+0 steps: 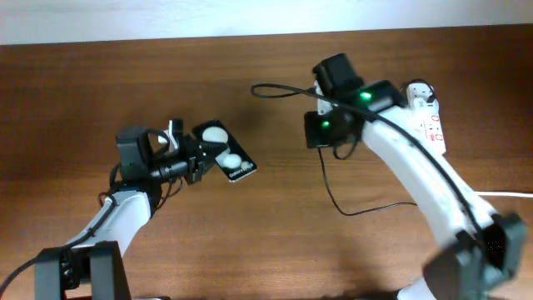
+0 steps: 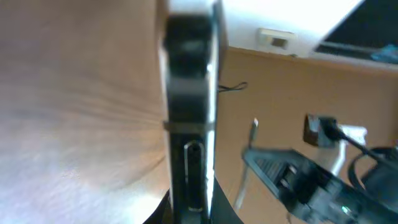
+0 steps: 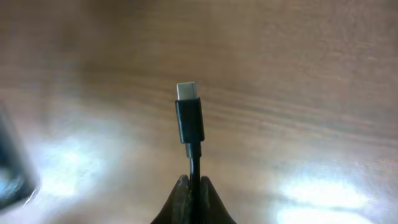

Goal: Plug charger to phone and switch on socket
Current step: 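Carry the cable connector to the phone's bottom port held by the left gripper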

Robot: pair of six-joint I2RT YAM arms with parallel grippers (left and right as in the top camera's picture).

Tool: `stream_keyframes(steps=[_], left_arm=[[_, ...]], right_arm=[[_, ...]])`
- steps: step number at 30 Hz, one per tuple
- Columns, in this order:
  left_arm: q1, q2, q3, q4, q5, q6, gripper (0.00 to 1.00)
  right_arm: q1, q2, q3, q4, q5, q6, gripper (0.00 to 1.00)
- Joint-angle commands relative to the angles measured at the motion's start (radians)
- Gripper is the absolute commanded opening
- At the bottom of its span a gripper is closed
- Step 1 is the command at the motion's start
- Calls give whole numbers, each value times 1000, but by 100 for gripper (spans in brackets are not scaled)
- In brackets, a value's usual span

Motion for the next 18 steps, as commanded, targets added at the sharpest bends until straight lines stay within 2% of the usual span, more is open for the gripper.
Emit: stream_keyframes(steps=[1,4,7,9,14,16,18], left_arm=[[2,-1,8,79,43,-31,0],[-5,-1,8,182,43,-37,0],[-24,-1,8,286,51,-102,0],[-27,2,14,331,106,-109,0],[-27,110,91,334,182,-129,0],[-27,204,162,335,277,-137,0],[-27,233,188,335,289,-176,0]], right_arm=[[9,-85,-10,-49,-80,5,4],[78,-129,-59,-63,-101,19,4],[200,-148,-102,-45,-100,77,4],[268,-151,-107,-23,-97,93,4],[320,-154,-107,6,-85,142,4],[341,-154,-107,8,-72,177,4],[386,-154,-107,11,5,253,4]])
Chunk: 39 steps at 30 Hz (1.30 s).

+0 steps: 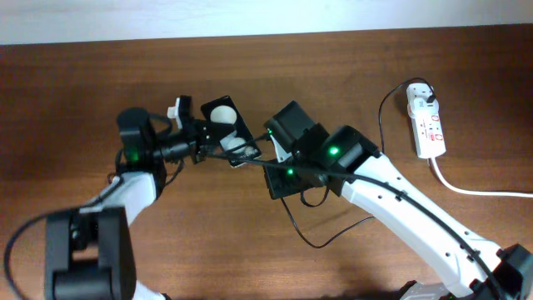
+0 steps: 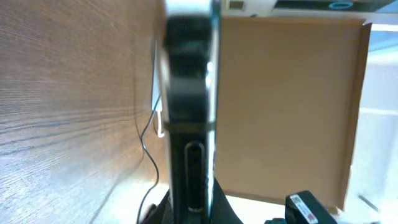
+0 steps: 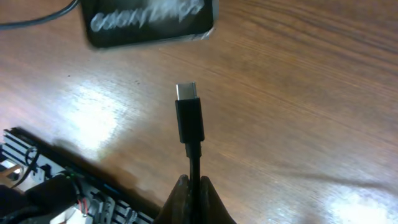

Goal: Plug charger to phone and switch on socket
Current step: 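Carry the cable connector to the phone's bottom port held by the left gripper, then push the USB-C connector into the phone's bottom port with the right gripper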

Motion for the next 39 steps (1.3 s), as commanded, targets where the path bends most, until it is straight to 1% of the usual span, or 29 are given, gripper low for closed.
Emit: stream_keyframes(steps=[1,4,7,13,18,20,24,28,31,39], left_arm=[[-1,33,55,17,74,-61,0],[0,32,55,106,90,-95,0],[0,32,55,114,108,-144,0],[0,32,55,114,126,-144,0],[0,32,55,113,125,-151,0],[-1,32,55,113,124,-193,0],[-2,32,55,113,121,-193,0],[-2,32,55,113,110,-193,0],[-2,32,55,113,106,-193,0],[-3,32,55,113,106,-192,0]], right_arm=[[77,-25,-4,23,111,141,4],[144,-25,-4,138,210,241,4],[144,-24,-4,180,225,241,4],[144,-24,-4,97,230,219,4],[144,-23,-4,98,204,216,4],[144,-17,-4,98,201,215,4],[144,-5,-4,106,201,214,4],[144,2,-4,128,196,177,4],[144,4,-4,134,193,106,4],[144,4,-4,101,193,106,4]])
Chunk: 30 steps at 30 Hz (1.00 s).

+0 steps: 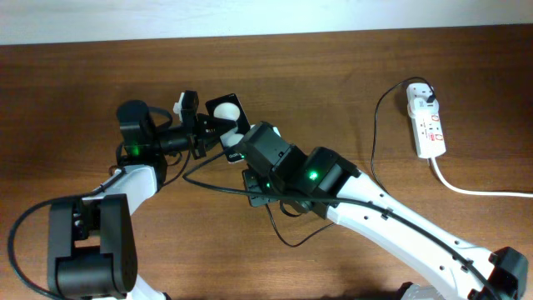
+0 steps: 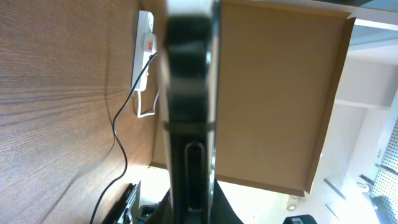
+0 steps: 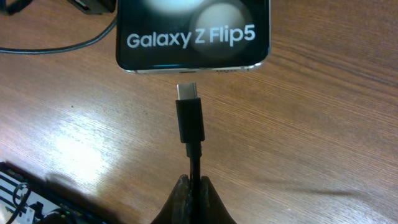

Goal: Plug charger to phone and switch on socket
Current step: 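Push the USB-C connector into the phone's bottom port with the right gripper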

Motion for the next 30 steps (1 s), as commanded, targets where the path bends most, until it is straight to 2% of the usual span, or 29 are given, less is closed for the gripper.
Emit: stream_keyframes(steps=[1,4,12,19,30], left_arm=[[-3,-4,22,8,11,-4,0],[-3,-4,22,8,7,0,0],[-3,-4,22,9,0,0,0],[-3,-4,22,8,-2,116,0],[-3,-4,22,8,-13,130,0]], right_arm=[[-1,6,-1,-8,-6,-12,4],[-1,6,-1,-7,-6,-74,4],[-1,43,-1,-2,0,-89,4],[-1,44,-1,19,6,-111,4],[-1,44,-1,1,55,-113,4]])
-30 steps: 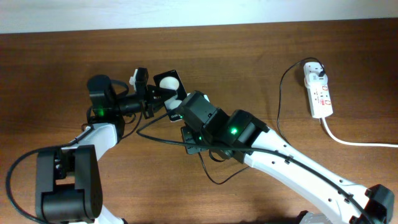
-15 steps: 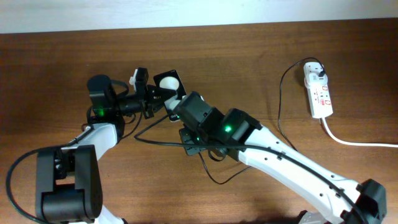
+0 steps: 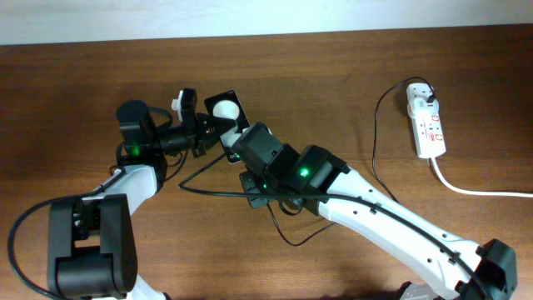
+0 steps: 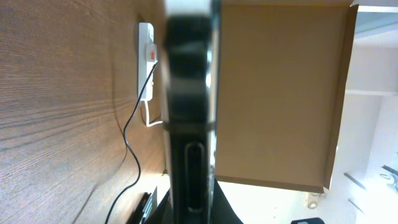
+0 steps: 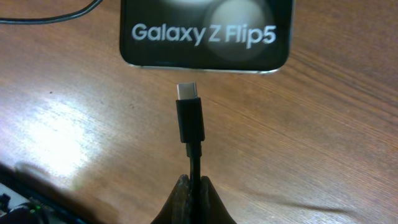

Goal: Plug charger to phone and switch on socket
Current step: 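Push the USB-C connector into the phone's bottom port with the right gripper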

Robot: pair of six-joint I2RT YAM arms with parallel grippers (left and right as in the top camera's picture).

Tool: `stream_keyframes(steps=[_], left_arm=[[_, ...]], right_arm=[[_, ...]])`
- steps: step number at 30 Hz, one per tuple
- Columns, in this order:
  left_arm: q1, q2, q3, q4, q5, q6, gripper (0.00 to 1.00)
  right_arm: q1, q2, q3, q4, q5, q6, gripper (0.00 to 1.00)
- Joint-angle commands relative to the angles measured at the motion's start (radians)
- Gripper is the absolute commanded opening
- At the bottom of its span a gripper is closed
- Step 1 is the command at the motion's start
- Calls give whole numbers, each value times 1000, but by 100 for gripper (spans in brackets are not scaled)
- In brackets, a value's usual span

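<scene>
My left gripper (image 3: 196,136) is shut on the black Galaxy Z Flip5 phone (image 3: 225,112), holding it off the table; the phone (image 4: 188,93) fills the left wrist view edge-on. My right gripper (image 5: 193,186) is shut on the black charger cable, its USB-C plug (image 5: 189,112) pointing at the phone's bottom edge (image 5: 205,37) with a small gap between them. In the overhead view the right gripper (image 3: 241,156) sits just below-right of the phone. The white socket strip (image 3: 427,125) lies at the far right, with the charger's plug in it.
The black cable (image 3: 375,158) runs from the socket strip across the wooden table (image 3: 83,83) and loops under my right arm (image 3: 375,217). A white mains lead (image 3: 475,190) leaves the strip to the right edge.
The phone's bottom edge sits a little further right and higher in the right wrist view, with a slightly larger gap to the plug. Both grips are unchanged.
At first my right gripper held the cable near the socket strip, far from the phone in my left gripper. Then it was beside the phone, then with the plug lined up just under the phone's bottom edge, where it still is.
</scene>
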Motion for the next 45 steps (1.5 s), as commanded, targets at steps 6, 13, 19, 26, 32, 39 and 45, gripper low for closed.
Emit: stream_keyframes(steps=[6,13,19,26,32,39,45], left_arm=[[-3,-4,22,8,14,-34,0],[-3,-4,22,8,39,-51,0],[-3,-4,22,8,46,-51,0],[-3,-4,22,8,64,-51,0],[-3,-4,22,8,64,-47,0],[-3,-4,22,8,91,-39,0],[-3,-4,22,8,145,5,0]], right_arm=[[-1,5,-1,-3,39,-10,4],[-1,5,-1,0,38,-10,4],[-1,5,-1,5,38,-10,4],[-1,5,-1,20,39,-10,4],[-1,5,-1,36,39,-11,4],[-1,5,-1,76,39,-11,4],[-1,5,-1,123,40,-11,4]])
